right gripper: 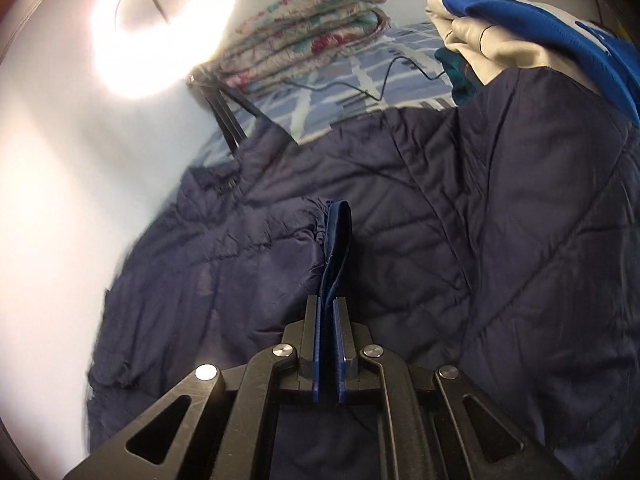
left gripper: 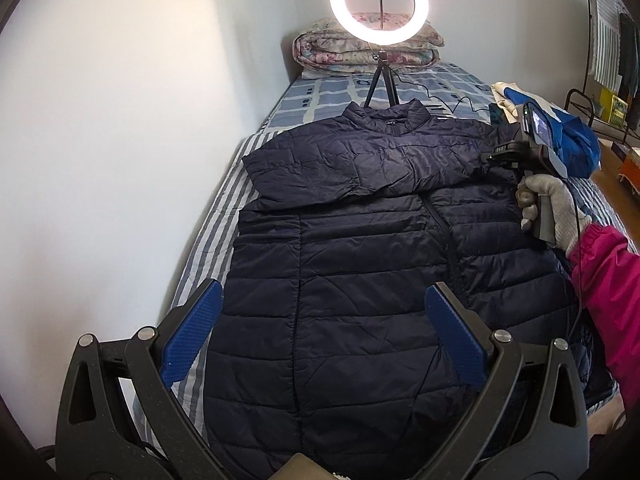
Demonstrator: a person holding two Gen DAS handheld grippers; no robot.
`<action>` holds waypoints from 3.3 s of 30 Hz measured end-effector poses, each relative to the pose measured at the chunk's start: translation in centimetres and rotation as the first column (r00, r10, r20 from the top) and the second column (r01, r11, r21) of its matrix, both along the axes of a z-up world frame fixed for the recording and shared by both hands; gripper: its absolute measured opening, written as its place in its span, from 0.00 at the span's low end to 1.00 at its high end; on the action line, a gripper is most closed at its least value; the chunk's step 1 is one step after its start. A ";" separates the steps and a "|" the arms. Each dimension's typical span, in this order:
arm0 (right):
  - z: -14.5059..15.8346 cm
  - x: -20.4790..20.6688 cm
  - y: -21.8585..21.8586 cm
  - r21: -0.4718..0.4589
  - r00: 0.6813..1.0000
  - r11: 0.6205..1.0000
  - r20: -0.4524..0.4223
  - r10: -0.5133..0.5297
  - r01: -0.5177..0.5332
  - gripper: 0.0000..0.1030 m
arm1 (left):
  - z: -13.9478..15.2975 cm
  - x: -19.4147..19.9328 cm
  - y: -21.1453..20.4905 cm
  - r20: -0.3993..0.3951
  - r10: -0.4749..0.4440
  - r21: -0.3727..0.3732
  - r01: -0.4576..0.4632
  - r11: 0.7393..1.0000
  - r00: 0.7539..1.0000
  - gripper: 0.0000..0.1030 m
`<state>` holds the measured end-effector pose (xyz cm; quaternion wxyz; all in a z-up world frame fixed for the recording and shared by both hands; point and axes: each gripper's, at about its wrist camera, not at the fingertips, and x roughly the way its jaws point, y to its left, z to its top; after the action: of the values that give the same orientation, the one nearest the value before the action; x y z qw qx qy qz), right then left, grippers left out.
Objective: Fold large clothes
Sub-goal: 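Open the right gripper to release the folded sleeve and withdraw, then move the left gripper to the other sleeve cuff and close on it, then lift the held sleeve with the left gripper and lay it across the jacket body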
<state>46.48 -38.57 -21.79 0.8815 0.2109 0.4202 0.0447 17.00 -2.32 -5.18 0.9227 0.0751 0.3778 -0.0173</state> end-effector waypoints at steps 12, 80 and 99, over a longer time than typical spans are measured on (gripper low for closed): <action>-0.5 0.2 0.9 -0.128 0.999 0.992 -0.048 0.014 -0.020 0.04 | 0.6 -0.3 -0.9 0.020 -0.009 -0.010 0.009 1.000 1.000 1.00; 15.3 -48.2 -26.7 -0.336 0.774 0.723 0.026 -0.633 0.603 0.96 | -11.8 -7.9 -49.1 -0.277 -0.836 -0.221 0.815 0.535 0.474 0.67; 15.3 -47.9 -26.2 -0.276 0.790 0.754 0.029 -0.613 0.596 0.95 | -14.1 -7.1 -52.2 -0.324 -0.810 -0.130 0.826 0.549 0.488 0.09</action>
<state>-1.42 -64.82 -6.49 0.8550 0.2142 0.3591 -0.3067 9.91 -54.56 -19.28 0.7194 0.2608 0.4529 -0.4576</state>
